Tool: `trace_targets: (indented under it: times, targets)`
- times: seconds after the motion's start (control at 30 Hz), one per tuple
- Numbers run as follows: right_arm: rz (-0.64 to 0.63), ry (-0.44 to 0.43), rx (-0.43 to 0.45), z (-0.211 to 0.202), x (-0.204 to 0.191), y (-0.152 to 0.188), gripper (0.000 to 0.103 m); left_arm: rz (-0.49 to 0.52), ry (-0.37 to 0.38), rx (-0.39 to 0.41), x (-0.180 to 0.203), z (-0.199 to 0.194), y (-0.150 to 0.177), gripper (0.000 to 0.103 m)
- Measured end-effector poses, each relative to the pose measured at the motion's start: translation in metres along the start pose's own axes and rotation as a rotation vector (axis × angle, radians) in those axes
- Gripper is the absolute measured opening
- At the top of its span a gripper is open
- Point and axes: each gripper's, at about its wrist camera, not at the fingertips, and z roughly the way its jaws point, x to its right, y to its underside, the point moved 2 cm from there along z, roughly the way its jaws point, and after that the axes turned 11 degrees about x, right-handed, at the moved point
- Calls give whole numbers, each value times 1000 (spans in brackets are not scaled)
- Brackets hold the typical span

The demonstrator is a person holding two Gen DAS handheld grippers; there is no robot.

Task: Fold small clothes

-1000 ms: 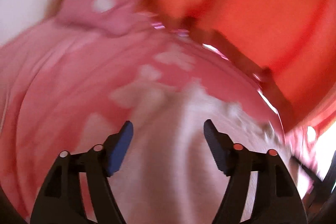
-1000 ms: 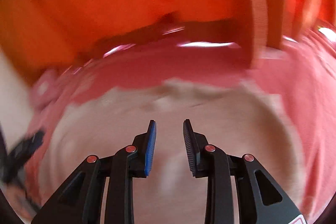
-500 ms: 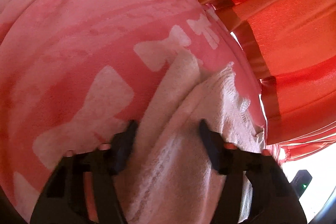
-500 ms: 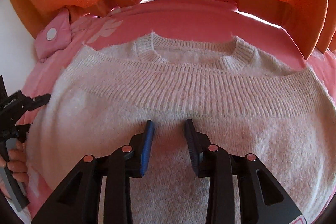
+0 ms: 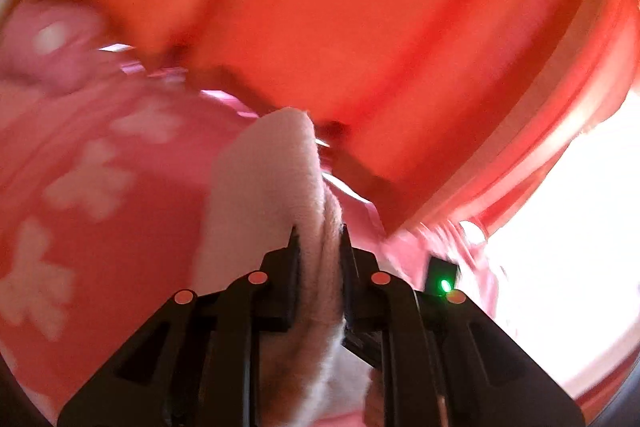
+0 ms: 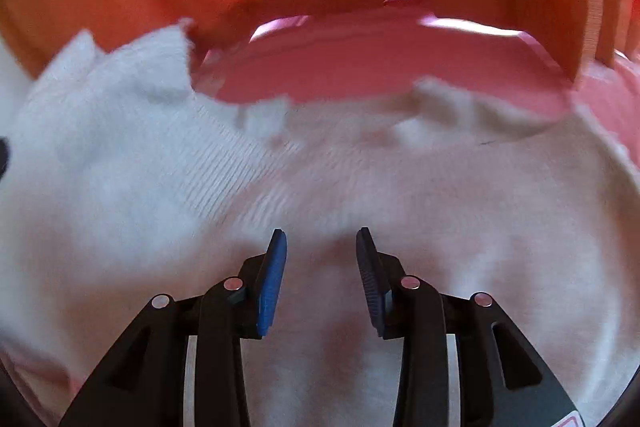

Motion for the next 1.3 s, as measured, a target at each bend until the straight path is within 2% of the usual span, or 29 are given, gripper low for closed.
trace_targets:
  times: [0.07,0.13,0.2,0.27,0.3,0.33,0.4,0.47,0.53,0.6,0.67,0.77,0.8,0.87,0.9,0.93,1.0,1.03,1.07,1.1,1.13,1.17,1.2,1.23,1.27,1.3]
  targets:
    - [103,24,53,-23,36,-12,39,37,59,-56,40,25,21,16]
    - [200,74,76,-40,77,-15,42,54,80,-122,62,52,48,16]
    - [269,116,70,-51,111,-13,44,68,74,-236,77,89,90,17]
    - [360,123,63,-62,145,-10,44,72,30,-332,80,113,132,20]
    - [381,115,64,-65,152,-9,45,64,27,-347,80,114,144,20]
    - [412,89,70,-71,161,-9,47,66,43,-315,84,104,150,23]
    - [439,31,74,-79,167,-8,52,113,86,-256,96,82,147,36]
    - [443,-30,55,-78,163,-7,59,167,112,-192,104,45,140,66]
    - [452,-92,4,-71,154,-3,64,212,104,-144,105,16,138,78]
    - [465,-154,-62,-62,147,4,65,271,42,-143,91,-1,139,80]
    - [470,-194,-118,-51,135,6,65,329,-72,-157,71,-6,148,80]
    - [441,-241,-179,-40,111,13,65,344,-185,-179,43,-7,165,80]
    - [425,-241,-185,-38,105,15,65,342,-195,-181,37,-5,167,80]
    - [357,-205,-177,-35,88,16,56,356,-214,-179,33,-5,176,80]
    - [315,-182,-149,-38,82,13,27,381,-223,-171,36,-5,179,80]
    - [259,-176,-97,-45,74,5,18,399,-237,-168,39,-5,181,80]
    - [218,-275,85,-83,64,-15,16,399,-217,-163,46,-10,179,80]
    - [202,-308,149,-98,63,-22,15,384,-194,-157,49,-15,177,80]
    - [185,-305,206,-110,66,-27,15,366,-177,-147,53,-21,172,80]
    - [177,-254,237,-115,75,-29,15,360,-175,-140,55,-24,170,80]
    - [179,-132,224,-106,90,-28,16,359,-177,-133,56,-25,168,80]
    - [193,-1,160,-87,109,-23,16,362,-189,-132,56,-24,168,81]
    - [211,67,96,-71,122,-17,17,361,-200,-137,53,-21,168,81]
    - [259,120,-7,-49,140,-7,18,356,-220,-154,49,-17,170,81]
    - [312,114,-52,-39,151,-2,18,347,-241,-169,45,-13,171,81]
    - [375,66,-41,-42,157,-2,19,328,-253,-182,42,-11,172,81]
